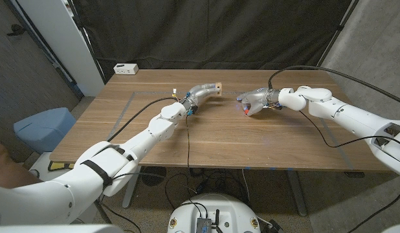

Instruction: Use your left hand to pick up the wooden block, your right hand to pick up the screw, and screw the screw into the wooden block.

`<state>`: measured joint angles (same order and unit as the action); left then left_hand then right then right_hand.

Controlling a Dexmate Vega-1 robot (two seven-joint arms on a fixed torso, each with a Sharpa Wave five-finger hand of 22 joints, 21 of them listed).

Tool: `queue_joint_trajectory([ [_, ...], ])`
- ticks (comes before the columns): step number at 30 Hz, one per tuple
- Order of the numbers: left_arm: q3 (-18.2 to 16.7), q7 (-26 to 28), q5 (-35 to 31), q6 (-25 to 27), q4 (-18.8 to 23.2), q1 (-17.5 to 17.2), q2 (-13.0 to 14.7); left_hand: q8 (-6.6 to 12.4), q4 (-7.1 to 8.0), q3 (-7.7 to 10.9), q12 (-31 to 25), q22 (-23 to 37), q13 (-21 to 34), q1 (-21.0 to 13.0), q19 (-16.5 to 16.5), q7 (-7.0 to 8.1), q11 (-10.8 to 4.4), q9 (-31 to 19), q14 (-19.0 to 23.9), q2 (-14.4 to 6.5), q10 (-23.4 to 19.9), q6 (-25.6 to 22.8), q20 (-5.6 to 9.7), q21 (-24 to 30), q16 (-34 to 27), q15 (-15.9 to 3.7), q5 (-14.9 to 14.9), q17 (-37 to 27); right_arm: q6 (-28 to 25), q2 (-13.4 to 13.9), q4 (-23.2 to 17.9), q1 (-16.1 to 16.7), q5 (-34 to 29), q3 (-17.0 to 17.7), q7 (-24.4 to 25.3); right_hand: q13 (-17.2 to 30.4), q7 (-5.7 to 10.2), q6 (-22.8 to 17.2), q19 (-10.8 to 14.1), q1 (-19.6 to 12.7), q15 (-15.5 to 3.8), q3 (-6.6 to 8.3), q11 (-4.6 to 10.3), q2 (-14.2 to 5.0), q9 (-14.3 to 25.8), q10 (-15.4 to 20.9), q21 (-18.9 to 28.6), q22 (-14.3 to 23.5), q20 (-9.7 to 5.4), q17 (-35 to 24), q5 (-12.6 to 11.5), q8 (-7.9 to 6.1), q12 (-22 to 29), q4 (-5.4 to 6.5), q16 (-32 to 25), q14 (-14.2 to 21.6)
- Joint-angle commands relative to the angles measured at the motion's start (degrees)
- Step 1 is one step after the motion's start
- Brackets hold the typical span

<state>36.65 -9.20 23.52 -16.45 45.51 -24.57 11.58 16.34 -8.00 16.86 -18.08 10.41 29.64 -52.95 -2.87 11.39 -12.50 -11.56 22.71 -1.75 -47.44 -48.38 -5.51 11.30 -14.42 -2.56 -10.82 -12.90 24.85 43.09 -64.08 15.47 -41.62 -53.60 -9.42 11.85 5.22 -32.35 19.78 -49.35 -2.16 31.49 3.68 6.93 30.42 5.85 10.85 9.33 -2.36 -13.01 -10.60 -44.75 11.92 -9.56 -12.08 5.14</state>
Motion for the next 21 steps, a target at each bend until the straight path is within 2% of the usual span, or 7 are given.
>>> queue_joint_trajectory([
  [1, 0.1, -0.43, -0.1, -0.5, -0.84, 0.36, -0.37, 0.48, 0.15, -0.03, 0.21, 0.05, 0.08, 0.63, -0.25, -0.64, -0.07, -0.33, 0.49, -0.76, -0.65, -1.24, -0.13, 0.41, -0.22, -5.7, -0.28, -0.13, -0.45, 0.51, -0.79, 0.64, 1.17, 0.64, -0.07, 0.19, 0.16, -0.64, 0.72, -0.72, -2.92, 0.48, -0.01, 0.29, 0.21, 0.66, 0.26, 0.2, -2.24, -0.25, -0.17, -0.63, 0.58, -0.01, -0.31, 0.52],
  [21, 0.09, 0.23, -0.18, -0.1, 1.52, -0.9, 0.32, 0.38, 0.01, -0.17, 0.42, 0.06, 0.19, 0.63, -0.27, -0.66, -0.06, -0.33, 0.47, -0.82, -0.73, -1.23, -0.14, 0.41, -0.18, -5.62, -0.28, -0.08, -3.21, 2.29, -5.37, 4.53, 5.79, 4.48, -0.08, 0.19, -0.03, -1.13, 1.29, -0.74, -3.12, 0.64, -0.13, 0.31, 0.68, 1.79, 0.18, 0.18, -2.46, -0.35, -0.13, -1.71, 0.82, 0.1, -0.35, 0.99],
])
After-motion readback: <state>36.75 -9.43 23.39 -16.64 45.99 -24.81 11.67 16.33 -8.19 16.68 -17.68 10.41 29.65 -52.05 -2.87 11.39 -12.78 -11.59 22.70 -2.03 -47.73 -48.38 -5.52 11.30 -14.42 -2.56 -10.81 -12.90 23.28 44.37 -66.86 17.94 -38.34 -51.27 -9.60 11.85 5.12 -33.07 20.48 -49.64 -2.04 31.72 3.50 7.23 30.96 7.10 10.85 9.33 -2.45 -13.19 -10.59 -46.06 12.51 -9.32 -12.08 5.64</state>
